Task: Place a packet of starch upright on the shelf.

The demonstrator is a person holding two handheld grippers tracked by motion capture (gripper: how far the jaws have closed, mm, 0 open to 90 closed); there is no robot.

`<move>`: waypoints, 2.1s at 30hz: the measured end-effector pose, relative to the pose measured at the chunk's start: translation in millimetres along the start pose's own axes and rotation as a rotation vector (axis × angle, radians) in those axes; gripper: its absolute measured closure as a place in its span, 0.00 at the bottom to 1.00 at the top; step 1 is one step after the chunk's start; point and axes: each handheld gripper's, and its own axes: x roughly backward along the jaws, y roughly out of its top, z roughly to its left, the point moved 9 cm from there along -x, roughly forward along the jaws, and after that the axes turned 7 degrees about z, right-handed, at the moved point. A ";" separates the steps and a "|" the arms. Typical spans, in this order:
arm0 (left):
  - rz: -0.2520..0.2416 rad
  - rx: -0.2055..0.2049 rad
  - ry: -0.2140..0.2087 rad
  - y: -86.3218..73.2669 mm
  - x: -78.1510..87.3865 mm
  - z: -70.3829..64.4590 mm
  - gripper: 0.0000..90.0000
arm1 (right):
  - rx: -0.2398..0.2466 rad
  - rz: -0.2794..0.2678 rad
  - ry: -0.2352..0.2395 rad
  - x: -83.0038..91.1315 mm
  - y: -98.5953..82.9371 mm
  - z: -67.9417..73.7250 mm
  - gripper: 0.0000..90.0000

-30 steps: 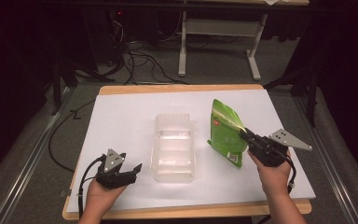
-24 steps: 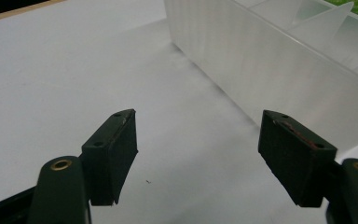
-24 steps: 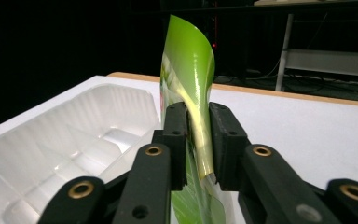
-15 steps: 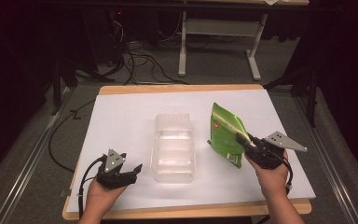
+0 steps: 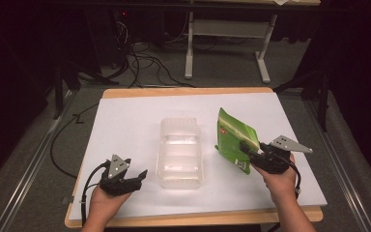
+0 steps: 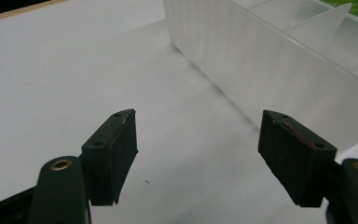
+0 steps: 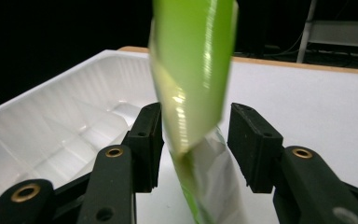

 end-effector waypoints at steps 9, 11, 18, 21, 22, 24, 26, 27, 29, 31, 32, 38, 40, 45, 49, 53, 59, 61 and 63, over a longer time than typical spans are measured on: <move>-0.001 0.003 -0.005 0.3 -0.4 -1.0 0.32 | -0.017 0.037 0.006 -8.5 -7.8 -10.2 0.64; 0.000 0.004 -0.006 0.2 -0.6 -1.4 0.32 | -0.025 0.030 -0.005 -9.7 -7.1 -13.2 0.68; 0.001 0.003 -0.004 0.2 -0.6 -1.3 0.32 | -0.032 0.032 0.012 -11.4 -6.6 -15.1 0.86; 0.003 0.001 -0.006 0.0 -0.5 -1.4 0.32 | -0.028 0.038 0.023 -11.4 -6.7 -15.0 0.91; 0.002 0.001 -0.006 0.1 -0.5 -1.4 0.32 | -0.023 0.040 0.027 -11.3 -6.7 -14.2 0.91; 0.001 0.001 -0.004 0.2 -0.3 -1.2 0.32 | -0.019 0.042 0.025 -11.5 -6.3 -13.5 0.92; -0.004 0.003 -0.002 0.6 -0.4 -1.0 0.32 | -0.018 0.044 0.023 -11.7 -5.9 -12.5 0.92; -0.003 0.003 -0.003 0.6 -0.3 -0.9 0.32 | -0.016 0.044 0.023 -11.7 -5.8 -12.3 0.92; -0.003 0.001 -0.003 0.6 -0.2 -0.6 0.32 | -0.015 0.043 0.019 -11.3 -5.5 -11.8 0.92; -0.003 0.000 -0.003 0.6 -0.1 -0.5 0.32 | -0.015 0.039 0.015 -10.7 -5.0 -11.6 0.92; -0.003 0.000 -0.003 0.6 0.0 -0.4 0.32 | -0.012 0.037 0.013 -10.5 -4.6 -11.3 0.92; -0.005 0.003 -0.006 0.7 0.7 -0.6 0.32 | 0.002 0.021 -0.002 -8.6 -2.0 -8.4 0.92; -0.007 0.003 -0.006 0.8 0.9 -0.4 0.32 | 0.008 0.012 -0.008 -7.3 -0.5 -6.9 0.92; -0.015 0.005 -0.004 1.7 1.7 -0.1 0.32 | 0.012 -0.017 -0.018 -3.4 3.8 -5.5 0.92; -0.025 0.005 -0.003 2.6 2.6 -0.2 0.32 | 0.004 -0.050 -0.019 0.9 8.3 -5.8 0.92; -0.035 0.006 -0.004 3.6 3.5 -0.5 0.32 | 0.009 -0.090 -0.014 7.6 17.7 -6.2 0.92; -0.050 0.010 -0.001 4.6 5.2 0.0 0.32 | 0.021 -0.108 0.030 10.5 28.7 -0.9 0.92; -0.058 0.009 0.004 5.0 6.6 1.0 0.32 | 0.029 -0.121 0.058 10.5 36.4 2.3 0.92; -0.060 0.011 0.003 4.9 6.8 1.2 0.32 | 0.032 -0.121 0.061 10.4 37.8 2.8 0.92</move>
